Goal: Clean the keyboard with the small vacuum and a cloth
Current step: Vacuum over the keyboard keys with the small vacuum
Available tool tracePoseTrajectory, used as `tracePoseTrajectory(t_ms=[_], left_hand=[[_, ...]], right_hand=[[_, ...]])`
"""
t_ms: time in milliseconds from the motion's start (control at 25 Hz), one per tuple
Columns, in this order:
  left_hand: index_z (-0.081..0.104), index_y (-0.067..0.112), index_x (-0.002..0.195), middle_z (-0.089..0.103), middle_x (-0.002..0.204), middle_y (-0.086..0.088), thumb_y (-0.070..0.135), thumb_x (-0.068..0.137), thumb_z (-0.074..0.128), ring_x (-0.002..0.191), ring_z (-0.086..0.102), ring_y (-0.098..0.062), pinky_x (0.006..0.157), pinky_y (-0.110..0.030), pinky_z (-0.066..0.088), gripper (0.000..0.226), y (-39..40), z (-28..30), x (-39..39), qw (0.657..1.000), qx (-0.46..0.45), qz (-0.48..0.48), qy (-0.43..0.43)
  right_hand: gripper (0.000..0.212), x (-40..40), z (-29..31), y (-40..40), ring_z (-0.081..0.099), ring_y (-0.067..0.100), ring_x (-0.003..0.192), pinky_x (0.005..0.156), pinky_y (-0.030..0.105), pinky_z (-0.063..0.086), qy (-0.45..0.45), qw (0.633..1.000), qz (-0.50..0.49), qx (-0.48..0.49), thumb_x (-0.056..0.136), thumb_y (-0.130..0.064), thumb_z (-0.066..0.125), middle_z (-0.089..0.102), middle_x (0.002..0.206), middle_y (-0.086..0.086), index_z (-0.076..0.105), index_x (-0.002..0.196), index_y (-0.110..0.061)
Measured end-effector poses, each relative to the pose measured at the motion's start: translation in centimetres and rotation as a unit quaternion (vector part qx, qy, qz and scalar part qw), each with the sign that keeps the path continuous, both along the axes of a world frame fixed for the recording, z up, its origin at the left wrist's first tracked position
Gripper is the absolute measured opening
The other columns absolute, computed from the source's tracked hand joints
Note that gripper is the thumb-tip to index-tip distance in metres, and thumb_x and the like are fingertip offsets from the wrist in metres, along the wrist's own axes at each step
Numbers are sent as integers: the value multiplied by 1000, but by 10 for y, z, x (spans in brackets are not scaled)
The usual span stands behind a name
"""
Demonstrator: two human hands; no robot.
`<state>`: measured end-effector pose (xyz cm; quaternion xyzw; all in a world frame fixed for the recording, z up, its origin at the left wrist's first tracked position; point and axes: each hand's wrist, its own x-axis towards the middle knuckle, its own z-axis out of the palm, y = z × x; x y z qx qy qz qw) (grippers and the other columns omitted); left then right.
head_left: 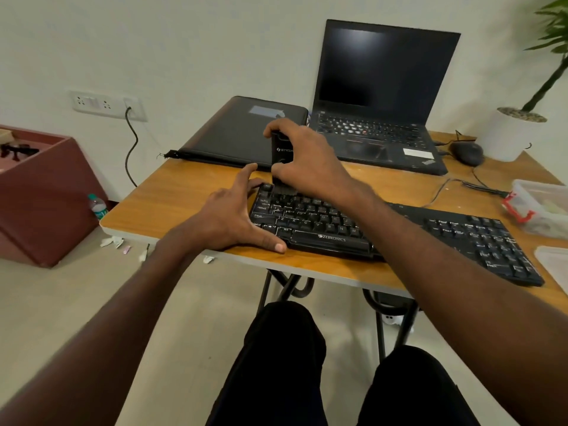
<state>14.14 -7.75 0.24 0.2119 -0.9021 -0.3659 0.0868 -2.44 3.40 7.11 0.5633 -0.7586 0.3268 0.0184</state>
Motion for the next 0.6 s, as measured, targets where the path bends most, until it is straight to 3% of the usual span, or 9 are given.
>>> tracePoseTrajectory(t_ms=[120, 240, 360, 520, 600], left_hand=[[-6, 53, 160, 34, 170, 11, 88, 32, 92, 157, 32, -31, 126, -60, 29, 165, -1, -2, -1, 1000, 1, -4, 3], [-1, 52, 160, 40, 165, 10, 89, 30, 91, 153, 36, -31, 124, -61, 32, 163, -2, -1, -1, 1000, 1, -1, -4], [-7, 54, 160, 35, 169, 10, 82, 35, 96, 156, 33, -30, 124, -62, 32, 165, -5, -1, 0, 999, 24, -22, -5], [-4, 59, 157, 33, 169, 12, 76, 36, 100, 155, 33, -27, 123, -61, 35, 160, -9, 1, 1, 998, 57, -39, -11], [1, 61, 156, 38, 166, 10, 76, 35, 100, 153, 36, -28, 121, -61, 38, 157, -9, -1, 1, 998, 59, -30, -2]], right_hand=[[59, 4, -7, 2, 59, 16, 103, 76, 20, 54, -10, 998, 57, -19, 83, -19, 74, 56, 124, 2, 51, 134, -36], [58, -8, 7, -1, 58, 19, 104, 76, 25, 51, 32, 998, 38, 29, 80, -22, 74, 57, 121, 2, 53, 132, -34], [59, 3, -1, -6, 59, 19, 106, 82, 30, 58, 8, 1000, 20, -21, 83, -20, 76, 57, 122, 2, 51, 135, -34], [58, 2, -1, -5, 57, 16, 104, 78, 25, 55, -7, 996, 86, 9, 82, -23, 73, 54, 125, 1, 51, 135, -34], [56, 0, 8, -10, 58, 15, 101, 78, 29, 57, 17, 995, 95, 37, 78, -27, 71, 55, 123, 0, 54, 131, -33]])
